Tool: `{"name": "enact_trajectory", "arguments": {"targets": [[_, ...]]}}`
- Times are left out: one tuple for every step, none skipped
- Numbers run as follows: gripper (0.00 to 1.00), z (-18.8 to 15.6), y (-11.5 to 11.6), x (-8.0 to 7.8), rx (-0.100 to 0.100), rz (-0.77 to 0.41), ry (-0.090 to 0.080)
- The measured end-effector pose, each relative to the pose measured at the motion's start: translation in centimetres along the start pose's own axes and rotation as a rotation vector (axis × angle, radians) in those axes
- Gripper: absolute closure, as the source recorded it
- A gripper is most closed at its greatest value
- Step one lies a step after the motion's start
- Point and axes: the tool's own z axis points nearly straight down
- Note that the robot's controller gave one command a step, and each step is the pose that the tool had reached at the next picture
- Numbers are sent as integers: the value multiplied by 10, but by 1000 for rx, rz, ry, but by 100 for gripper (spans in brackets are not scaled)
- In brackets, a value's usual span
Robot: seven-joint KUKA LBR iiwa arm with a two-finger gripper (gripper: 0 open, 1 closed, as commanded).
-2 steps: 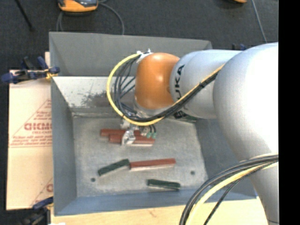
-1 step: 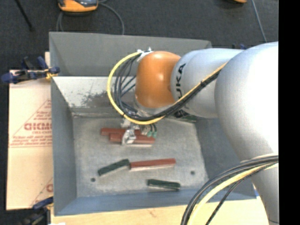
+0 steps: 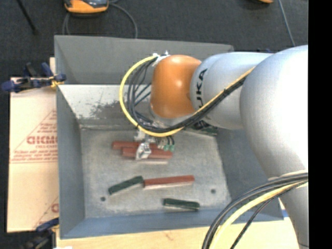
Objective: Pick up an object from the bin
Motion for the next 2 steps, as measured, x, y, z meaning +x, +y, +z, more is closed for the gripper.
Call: {"name": "enact_trajectory", "arguments": {"targets": [[100, -19, 0, 2, 1, 0, 8], [100, -44, 0, 1, 1, 0, 4]]}}
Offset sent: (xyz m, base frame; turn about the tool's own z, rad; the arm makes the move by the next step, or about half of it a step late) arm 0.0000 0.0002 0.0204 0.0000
